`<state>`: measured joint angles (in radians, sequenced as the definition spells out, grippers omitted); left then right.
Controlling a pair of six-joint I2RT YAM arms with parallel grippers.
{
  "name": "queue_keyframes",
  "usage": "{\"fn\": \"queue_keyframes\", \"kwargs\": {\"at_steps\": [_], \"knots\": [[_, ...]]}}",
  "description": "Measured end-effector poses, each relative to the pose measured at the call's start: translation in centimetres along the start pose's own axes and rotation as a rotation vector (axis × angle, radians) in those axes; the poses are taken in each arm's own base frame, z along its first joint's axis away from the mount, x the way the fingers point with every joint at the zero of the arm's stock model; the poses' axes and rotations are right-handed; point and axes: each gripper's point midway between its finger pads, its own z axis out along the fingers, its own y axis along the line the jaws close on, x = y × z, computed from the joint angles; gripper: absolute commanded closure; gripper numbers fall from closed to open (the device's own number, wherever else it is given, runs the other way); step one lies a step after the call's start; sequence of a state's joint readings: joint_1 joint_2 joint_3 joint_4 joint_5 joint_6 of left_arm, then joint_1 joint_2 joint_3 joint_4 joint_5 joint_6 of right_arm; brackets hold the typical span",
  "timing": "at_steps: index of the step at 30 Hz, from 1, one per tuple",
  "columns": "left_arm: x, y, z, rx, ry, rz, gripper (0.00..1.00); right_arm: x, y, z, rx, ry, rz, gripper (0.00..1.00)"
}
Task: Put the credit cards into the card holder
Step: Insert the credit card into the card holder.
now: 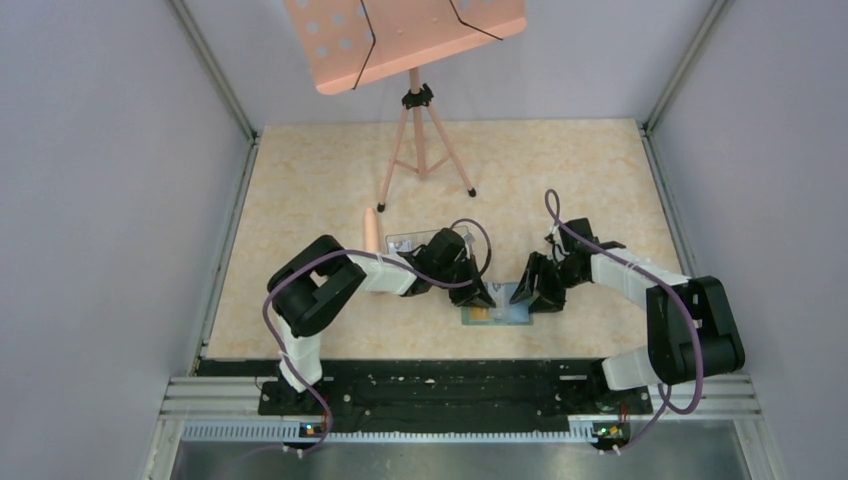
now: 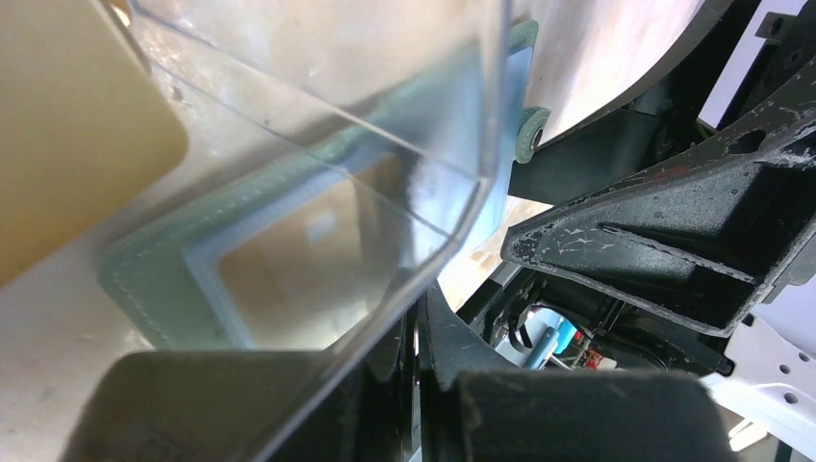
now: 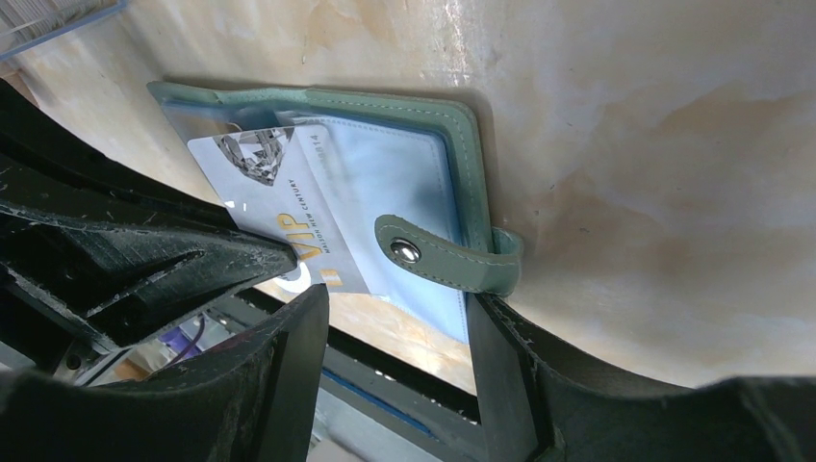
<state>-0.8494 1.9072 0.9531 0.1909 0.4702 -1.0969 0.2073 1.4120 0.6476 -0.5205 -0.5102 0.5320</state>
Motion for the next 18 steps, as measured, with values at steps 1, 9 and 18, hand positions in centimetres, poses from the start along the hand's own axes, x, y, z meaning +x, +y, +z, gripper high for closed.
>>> {"fn": "queue_keyframes", "kwargs": {"at_steps": [1,9,18], "knots": [[0.0,-0.02,0.02,0.002,0.002,0.0,1.0,0.0,0.0,0.0,0.0,0.0,0.0,0.45],[0.07,-0.01,0.25,0.011,0.009,-0.002,1.0,0.13,0.04,0.02,-0.007,0.002,0.0,0.45],[0.21,-0.5,0.75,0.013,0.021,0.012,0.8,0.14,0.06,0.02,-0.008,0.002,0.0,0.45]]}}
